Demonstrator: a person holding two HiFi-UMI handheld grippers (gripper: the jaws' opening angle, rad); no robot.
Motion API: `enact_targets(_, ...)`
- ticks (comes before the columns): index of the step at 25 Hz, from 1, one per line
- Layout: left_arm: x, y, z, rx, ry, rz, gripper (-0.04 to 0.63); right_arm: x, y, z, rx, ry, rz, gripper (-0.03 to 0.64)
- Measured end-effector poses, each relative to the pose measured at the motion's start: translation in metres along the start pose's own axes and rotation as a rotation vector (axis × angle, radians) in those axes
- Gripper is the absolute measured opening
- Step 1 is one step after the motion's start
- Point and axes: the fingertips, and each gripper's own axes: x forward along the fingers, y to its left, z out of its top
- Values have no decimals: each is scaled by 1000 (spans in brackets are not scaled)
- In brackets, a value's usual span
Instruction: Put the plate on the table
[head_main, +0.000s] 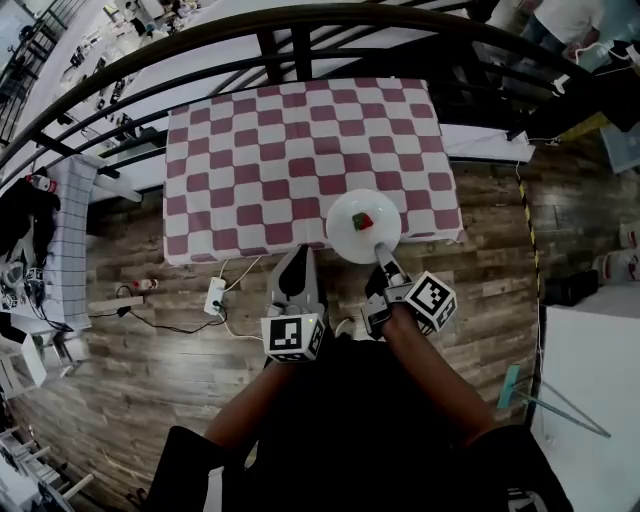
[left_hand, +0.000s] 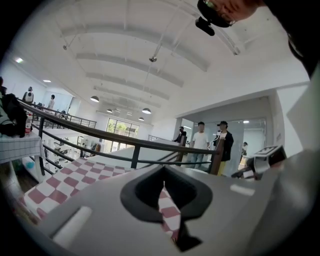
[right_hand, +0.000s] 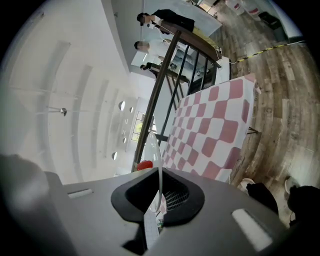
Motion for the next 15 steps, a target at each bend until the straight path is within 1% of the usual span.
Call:
enact_targets(4,21,10,-1,-1,19,-27,11,29,10,2,-2,8,-7,9)
enact_targets(8,46,17,0,4,3,-36,11,55,12,8,-8,22,-5,9)
enact_targets(12,78,52,22,-3,-7,-20,11,96,36,14,-28,32,-17,9)
enact_targets(15,92,70,31,-18,-14,-15,11,117,47,19,-35,26,-22,9)
